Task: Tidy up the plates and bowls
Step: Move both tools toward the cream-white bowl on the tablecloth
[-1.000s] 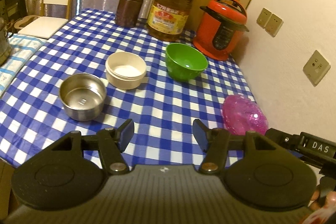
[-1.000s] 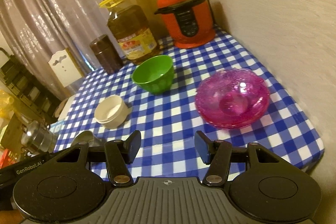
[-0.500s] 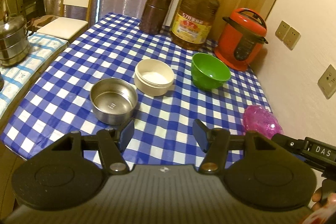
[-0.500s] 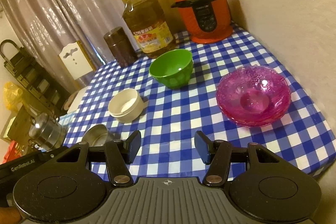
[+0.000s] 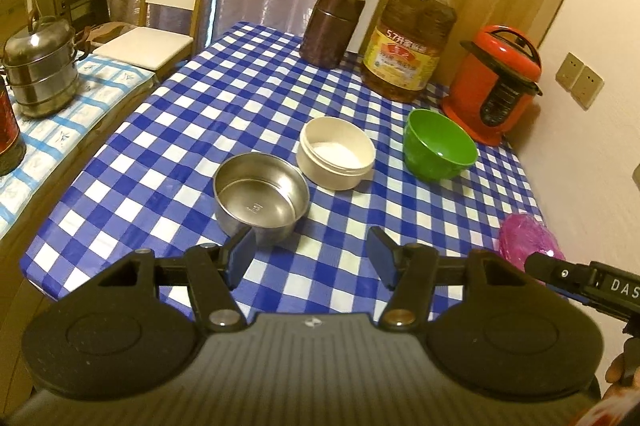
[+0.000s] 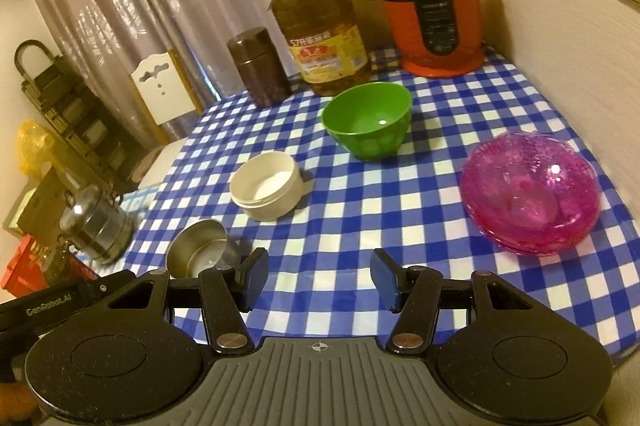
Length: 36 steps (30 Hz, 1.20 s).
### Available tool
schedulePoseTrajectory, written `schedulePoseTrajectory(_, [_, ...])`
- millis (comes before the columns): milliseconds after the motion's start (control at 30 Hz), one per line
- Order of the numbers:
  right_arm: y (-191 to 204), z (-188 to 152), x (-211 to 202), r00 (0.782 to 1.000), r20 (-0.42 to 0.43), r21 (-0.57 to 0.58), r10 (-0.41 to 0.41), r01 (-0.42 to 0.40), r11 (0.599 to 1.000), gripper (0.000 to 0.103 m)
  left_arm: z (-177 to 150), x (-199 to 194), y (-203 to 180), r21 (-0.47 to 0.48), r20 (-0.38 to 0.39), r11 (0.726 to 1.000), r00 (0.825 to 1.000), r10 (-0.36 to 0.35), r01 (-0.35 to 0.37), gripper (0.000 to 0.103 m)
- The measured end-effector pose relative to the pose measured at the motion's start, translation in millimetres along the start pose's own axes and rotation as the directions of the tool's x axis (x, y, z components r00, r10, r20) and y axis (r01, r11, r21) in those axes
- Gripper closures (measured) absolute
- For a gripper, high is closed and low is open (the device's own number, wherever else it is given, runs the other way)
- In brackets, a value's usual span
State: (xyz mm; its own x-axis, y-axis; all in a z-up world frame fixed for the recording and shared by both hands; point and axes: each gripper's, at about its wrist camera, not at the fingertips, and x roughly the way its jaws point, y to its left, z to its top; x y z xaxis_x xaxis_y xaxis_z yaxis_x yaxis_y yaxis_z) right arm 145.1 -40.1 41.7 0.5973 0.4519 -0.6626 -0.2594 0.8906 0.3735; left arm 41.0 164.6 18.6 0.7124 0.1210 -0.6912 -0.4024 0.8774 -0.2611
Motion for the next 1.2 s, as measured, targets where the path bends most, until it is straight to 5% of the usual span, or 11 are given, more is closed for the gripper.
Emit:
schedulePoseTrajectory(567, [4, 14, 64, 0.998, -0.056, 0.0, 0.016, -0.016, 1.0, 0.046, 10, 45, 22, -0.009, -0.043, 0.999, 0.999, 0.032, -0.033, 0.045])
schedulePoseTrajectory(1200, [-1, 72, 184, 0.996, -0.083, 0.011, 0.042, -0.041, 0.999, 0.047, 102, 180, 10, 0.085, -0.09, 0.995, 0.995, -0.035, 0.043, 0.055])
